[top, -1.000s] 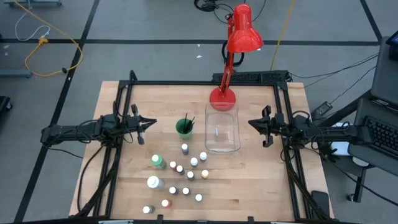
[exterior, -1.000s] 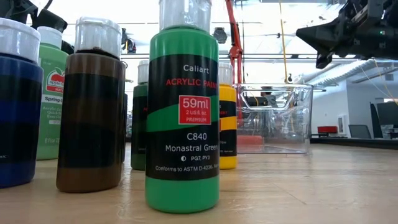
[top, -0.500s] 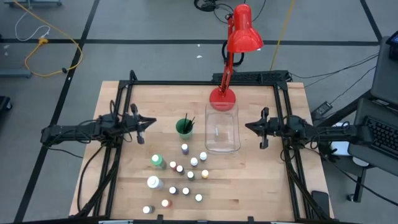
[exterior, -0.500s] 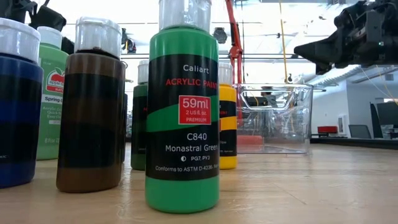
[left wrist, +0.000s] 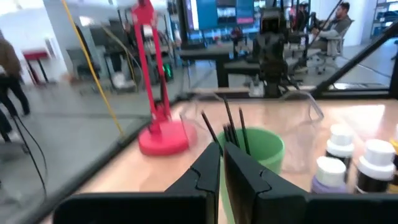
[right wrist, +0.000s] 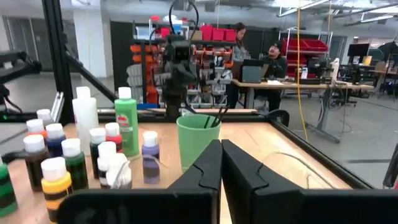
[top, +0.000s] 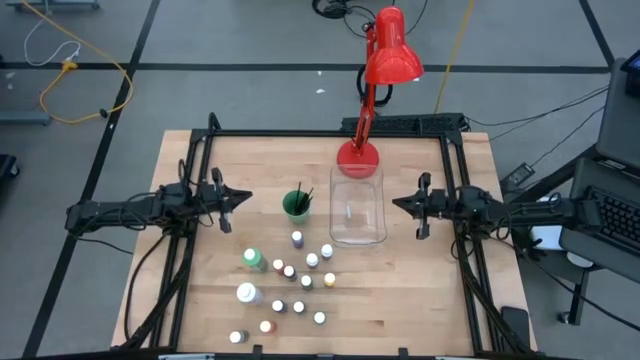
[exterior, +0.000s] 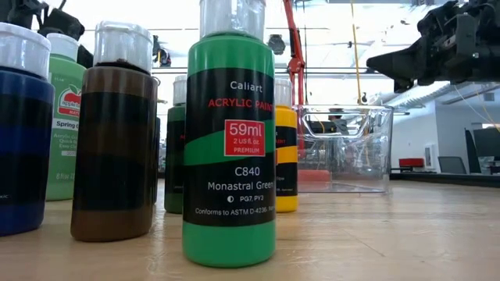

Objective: Pick & Place Paint Supplies
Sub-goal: Put the large green paint bottle into the transparent bin

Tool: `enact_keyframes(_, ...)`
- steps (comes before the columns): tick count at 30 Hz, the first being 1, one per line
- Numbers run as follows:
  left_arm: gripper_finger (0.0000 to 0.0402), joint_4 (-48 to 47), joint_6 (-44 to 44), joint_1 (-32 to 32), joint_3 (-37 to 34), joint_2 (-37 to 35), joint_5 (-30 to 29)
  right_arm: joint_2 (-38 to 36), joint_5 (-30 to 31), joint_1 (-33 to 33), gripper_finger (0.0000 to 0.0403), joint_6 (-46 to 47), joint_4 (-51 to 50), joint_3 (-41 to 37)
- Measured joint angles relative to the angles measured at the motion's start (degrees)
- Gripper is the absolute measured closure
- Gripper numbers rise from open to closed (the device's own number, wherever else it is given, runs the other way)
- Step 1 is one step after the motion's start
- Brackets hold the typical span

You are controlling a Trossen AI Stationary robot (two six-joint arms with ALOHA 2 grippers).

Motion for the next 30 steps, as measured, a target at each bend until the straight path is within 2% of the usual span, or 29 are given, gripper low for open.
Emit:
enact_keyframes(4,0.0376,-4.2,-5.6,0.0,0.0,0.0,1.4,0.0,0.4,0.0,0.0401,0.2,2.1,0.0)
enact_keyframes(8,0.0376,-8.7,-10.1,0.0,0.1,0.1,1.6,0.4,4.0,0.0,0.0402,-1.2,3.3,0.0)
enact_keyframes(13,0.0376,-9.8,-11.2,0.0,2.1,1.7,10.2,0.6,4.7,0.0,0.0400,-1.5,5.2,0.0)
enact_keyframes(18,0.0376,-10.7,-13.0,-1.8,6.9,5.7,14.2,0.6,4.7,0.0,0.0399,-2.0,4.6,0.0)
enact_keyframes(22,0.0376,-10.3,-13.0,-6.6,12.1,11.6,13.7,0.7,4.4,0.0,0.0399,-0.9,2.5,0.0)
enact_keyframes(25,0.0376,-11.7,-12.4,-11.0,16.5,15.7,10.5,0.7,3.0,0.0,0.0399,-0.5,1.9,0.0)
enact_keyframes(30,0.0375,-19.1,-9.1,-17.7,25.2,21.7,5.5,0.7,1.4,0.0,0.0399,0.4,1.7,0.0)
